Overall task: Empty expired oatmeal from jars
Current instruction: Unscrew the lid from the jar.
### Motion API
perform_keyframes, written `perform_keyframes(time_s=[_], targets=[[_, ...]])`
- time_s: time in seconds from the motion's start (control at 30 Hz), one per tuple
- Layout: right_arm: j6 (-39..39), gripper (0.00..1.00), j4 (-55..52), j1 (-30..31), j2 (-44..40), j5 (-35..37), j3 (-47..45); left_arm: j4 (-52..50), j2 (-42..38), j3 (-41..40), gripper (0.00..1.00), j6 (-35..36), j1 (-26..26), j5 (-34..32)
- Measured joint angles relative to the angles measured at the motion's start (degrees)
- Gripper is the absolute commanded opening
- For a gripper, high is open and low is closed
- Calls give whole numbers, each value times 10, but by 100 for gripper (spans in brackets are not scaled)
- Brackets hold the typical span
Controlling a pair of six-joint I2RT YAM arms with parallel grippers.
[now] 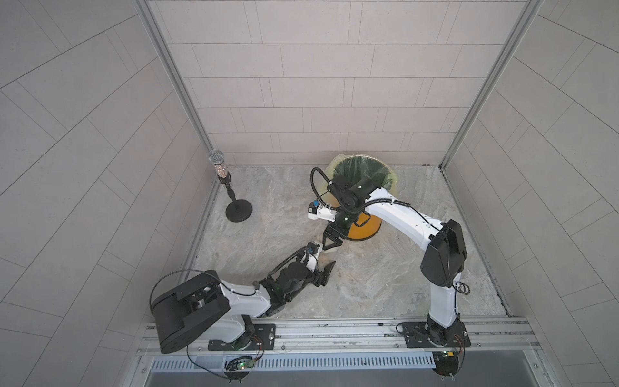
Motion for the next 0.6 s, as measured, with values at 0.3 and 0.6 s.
perform_keyframes(time_s=[0.3, 0.6], targets=[[-120, 77, -19, 9, -35, 5, -5, -75, -73, 9, 0, 17, 1, 34], [-76, 99, -5, 11, -68, 26, -8, -144, -128, 15, 0, 16, 9, 23]])
